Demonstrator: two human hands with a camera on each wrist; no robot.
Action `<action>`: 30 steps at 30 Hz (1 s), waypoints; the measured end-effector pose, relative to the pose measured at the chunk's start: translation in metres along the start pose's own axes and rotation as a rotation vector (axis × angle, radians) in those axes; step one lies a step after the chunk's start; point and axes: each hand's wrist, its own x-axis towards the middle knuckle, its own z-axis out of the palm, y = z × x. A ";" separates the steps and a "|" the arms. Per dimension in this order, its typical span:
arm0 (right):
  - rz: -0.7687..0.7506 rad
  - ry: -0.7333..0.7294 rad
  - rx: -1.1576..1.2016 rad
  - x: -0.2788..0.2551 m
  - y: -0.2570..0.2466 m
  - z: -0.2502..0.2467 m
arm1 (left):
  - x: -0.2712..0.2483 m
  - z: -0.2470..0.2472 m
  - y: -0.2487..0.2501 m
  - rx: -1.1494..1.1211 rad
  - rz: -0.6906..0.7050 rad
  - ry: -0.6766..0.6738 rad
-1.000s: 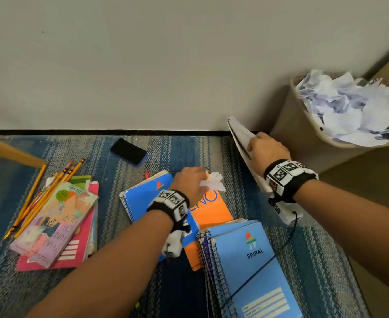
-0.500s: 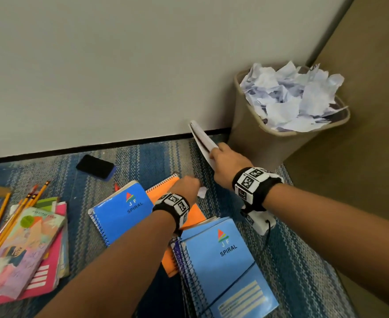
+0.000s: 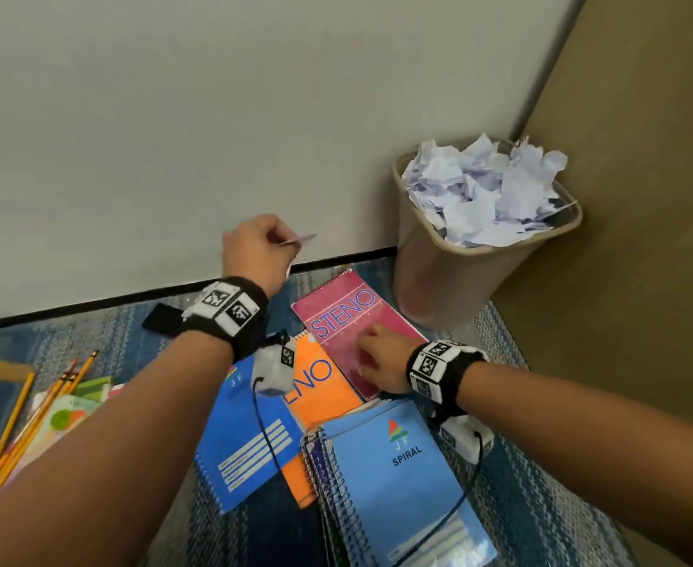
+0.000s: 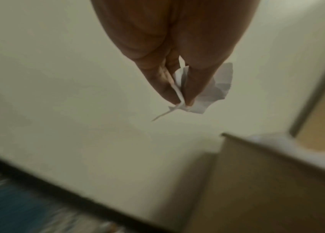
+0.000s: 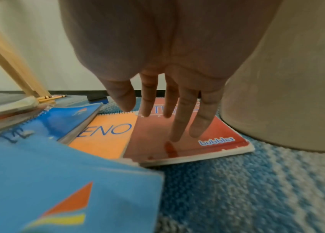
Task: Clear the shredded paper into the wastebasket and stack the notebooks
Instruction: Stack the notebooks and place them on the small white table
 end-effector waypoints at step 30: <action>0.040 -0.015 -0.059 0.027 -0.011 0.016 | 0.020 0.054 -0.053 0.539 -0.243 -0.523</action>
